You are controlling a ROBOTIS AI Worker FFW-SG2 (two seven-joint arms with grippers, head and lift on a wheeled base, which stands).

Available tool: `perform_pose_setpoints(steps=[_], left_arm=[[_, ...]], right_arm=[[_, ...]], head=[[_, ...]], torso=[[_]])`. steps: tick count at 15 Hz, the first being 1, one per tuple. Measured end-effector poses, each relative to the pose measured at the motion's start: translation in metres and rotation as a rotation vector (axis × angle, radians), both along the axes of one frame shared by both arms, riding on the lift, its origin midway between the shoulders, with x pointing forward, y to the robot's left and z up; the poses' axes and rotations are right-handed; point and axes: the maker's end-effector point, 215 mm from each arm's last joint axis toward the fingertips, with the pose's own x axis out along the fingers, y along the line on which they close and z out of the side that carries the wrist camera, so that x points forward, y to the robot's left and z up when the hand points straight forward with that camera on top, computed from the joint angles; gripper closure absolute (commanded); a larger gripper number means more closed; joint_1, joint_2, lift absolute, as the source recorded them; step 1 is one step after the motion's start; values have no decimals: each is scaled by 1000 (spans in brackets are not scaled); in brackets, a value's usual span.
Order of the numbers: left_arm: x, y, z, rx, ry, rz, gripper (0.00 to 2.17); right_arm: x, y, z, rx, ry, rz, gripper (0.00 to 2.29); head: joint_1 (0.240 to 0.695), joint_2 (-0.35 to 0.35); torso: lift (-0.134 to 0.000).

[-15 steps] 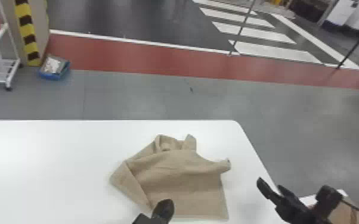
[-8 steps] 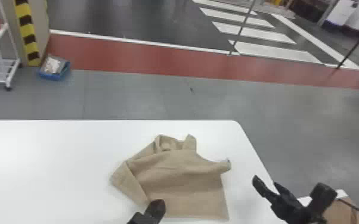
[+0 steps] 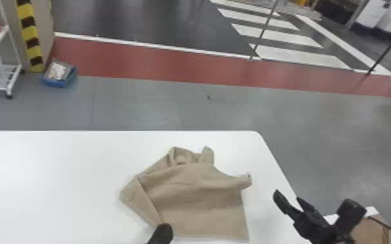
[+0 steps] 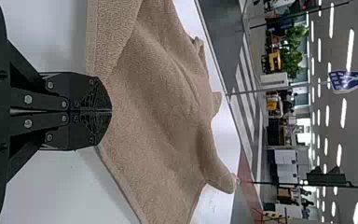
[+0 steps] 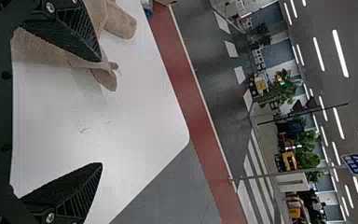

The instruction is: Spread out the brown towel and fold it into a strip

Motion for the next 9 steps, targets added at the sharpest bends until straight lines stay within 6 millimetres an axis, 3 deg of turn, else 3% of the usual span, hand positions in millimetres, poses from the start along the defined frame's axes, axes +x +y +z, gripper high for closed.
perform_pose_setpoints(steps=[9], left_arm=[[19, 24, -4, 43, -8, 59, 2061]], right_arm=[[-3, 1, 7, -2, -3, 4, 90]], head=[[695, -350]], torso=[[0]])
